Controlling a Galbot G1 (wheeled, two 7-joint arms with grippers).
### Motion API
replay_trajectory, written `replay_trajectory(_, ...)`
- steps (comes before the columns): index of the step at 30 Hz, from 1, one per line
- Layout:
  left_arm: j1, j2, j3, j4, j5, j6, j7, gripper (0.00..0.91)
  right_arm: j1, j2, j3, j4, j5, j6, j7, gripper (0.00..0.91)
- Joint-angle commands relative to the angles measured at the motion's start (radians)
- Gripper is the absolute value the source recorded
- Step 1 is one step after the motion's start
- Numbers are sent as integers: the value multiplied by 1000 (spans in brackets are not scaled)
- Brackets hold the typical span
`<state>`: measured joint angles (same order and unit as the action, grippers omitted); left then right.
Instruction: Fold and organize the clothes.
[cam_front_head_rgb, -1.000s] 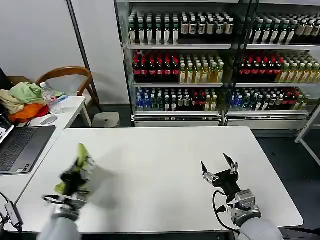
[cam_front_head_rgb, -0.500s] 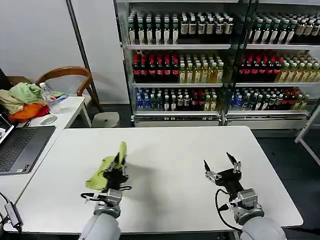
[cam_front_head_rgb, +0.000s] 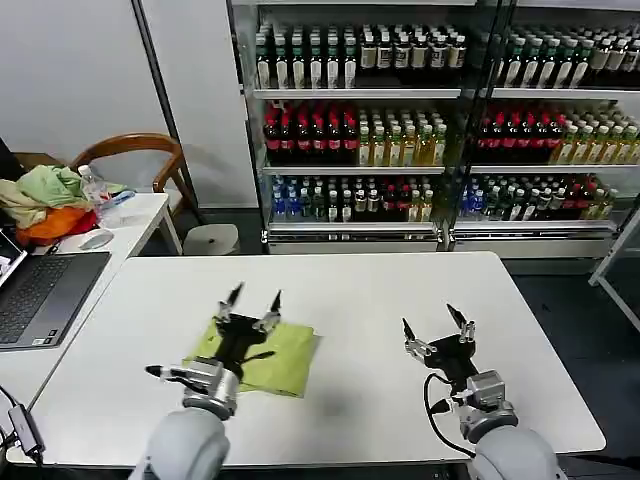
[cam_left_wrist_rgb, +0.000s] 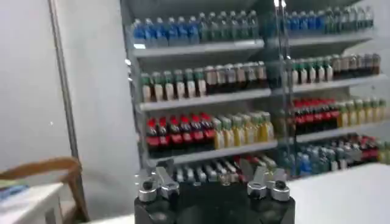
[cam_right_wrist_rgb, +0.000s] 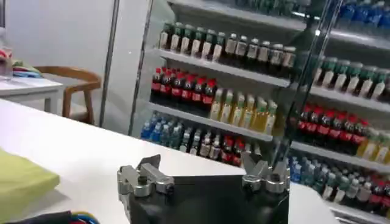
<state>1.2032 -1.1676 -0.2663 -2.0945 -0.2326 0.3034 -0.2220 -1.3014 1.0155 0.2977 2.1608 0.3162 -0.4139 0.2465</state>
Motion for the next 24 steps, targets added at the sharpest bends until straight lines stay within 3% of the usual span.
replay_trajectory(1, 122, 140, -382, 53, -102, -111, 111, 907, 152, 115, -259, -107, 253, -85, 17, 907)
replay_trajectory(5, 192, 129, -426, 44, -80, -138, 115, 907, 243, 168, -372, -184, 407, -125, 16, 907)
replay_trajectory(10, 226, 111, -442, 33, -35, -157, 117, 907, 329, 186, -421, -230, 587, -164, 26, 907)
replay_trajectory(24, 199, 94, -409, 75, -9, -163, 116, 907, 357, 223, -425, -342, 683, -157, 81, 907)
